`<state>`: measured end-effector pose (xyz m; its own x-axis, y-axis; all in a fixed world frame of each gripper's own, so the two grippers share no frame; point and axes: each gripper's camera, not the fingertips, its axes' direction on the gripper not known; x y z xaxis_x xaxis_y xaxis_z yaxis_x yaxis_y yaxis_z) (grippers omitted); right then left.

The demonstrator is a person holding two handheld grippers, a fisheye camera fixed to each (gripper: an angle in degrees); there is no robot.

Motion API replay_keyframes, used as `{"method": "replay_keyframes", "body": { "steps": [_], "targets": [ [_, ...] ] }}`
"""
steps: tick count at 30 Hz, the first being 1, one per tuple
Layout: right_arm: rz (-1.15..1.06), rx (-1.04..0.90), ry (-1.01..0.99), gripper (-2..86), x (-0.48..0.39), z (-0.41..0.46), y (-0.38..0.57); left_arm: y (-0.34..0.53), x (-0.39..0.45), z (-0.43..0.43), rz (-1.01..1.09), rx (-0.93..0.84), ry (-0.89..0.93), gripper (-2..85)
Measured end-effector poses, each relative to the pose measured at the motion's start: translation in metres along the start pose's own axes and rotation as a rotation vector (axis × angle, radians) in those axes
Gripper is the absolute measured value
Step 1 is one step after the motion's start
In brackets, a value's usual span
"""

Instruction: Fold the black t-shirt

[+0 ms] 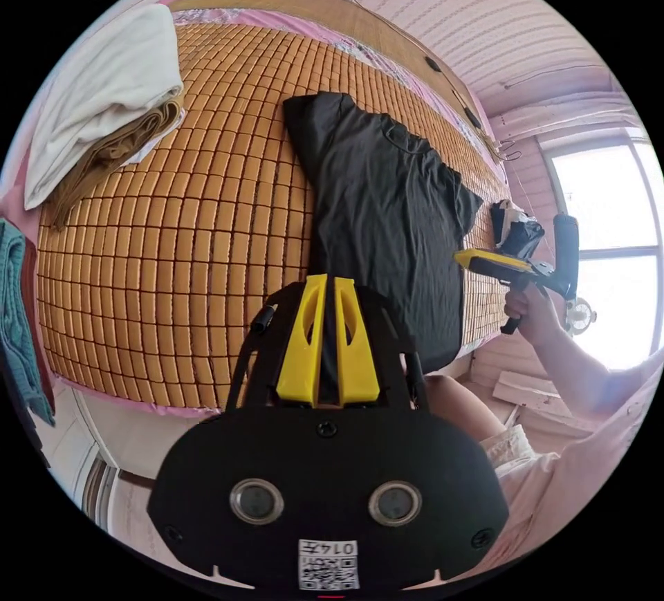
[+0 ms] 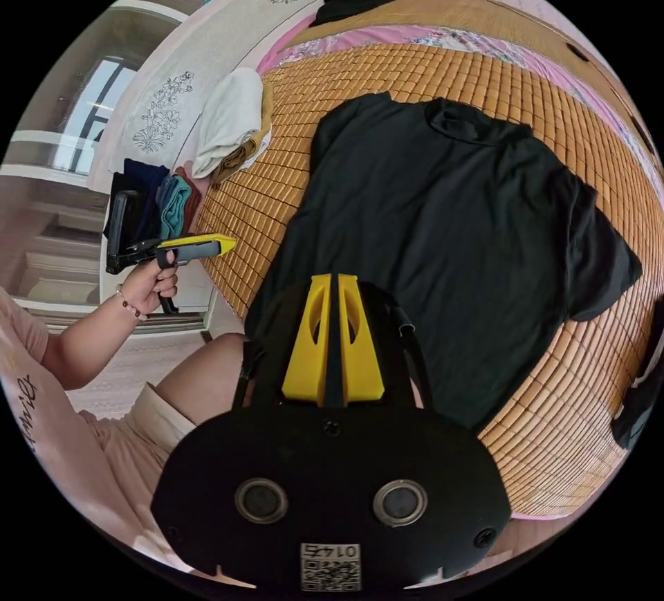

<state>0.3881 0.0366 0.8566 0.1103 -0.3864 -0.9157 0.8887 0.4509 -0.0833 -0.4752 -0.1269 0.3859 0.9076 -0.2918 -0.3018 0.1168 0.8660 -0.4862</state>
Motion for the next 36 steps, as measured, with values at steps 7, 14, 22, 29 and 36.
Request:
{"method": "replay_keyframes", "body": {
  "steps": [7,14,22,29,36],
  "targets": [
    [-0.269,0.015,0.113,7.2,-0.060,0.095,-0.207,-0.057,-0.026,0.019,-0.083,0.146,0.054,3.3],
    [-0.340,-0.179,0.332,7.9,-0.058,0.232,-0.294,-0.103,-0.031,0.047,-0.056,0.121,0.088,4.4],
    [-0.228,0.045,0.290,-0.2,0.000,0.178,-0.232,-0.118,-0.028,0.069,0.006,0.059,0.027,3.9],
    [0.171,0.160,0.261,2.1,0.152,0.087,-0.038,-0.096,0.003,0.033,0.247,0.115,0.170,5.0],
    [0.237,0.123,0.268,6.0,0.221,0.097,-0.005,-0.102,0.001,0.037,0.240,0.076,0.156,5.0]
  ]
}}
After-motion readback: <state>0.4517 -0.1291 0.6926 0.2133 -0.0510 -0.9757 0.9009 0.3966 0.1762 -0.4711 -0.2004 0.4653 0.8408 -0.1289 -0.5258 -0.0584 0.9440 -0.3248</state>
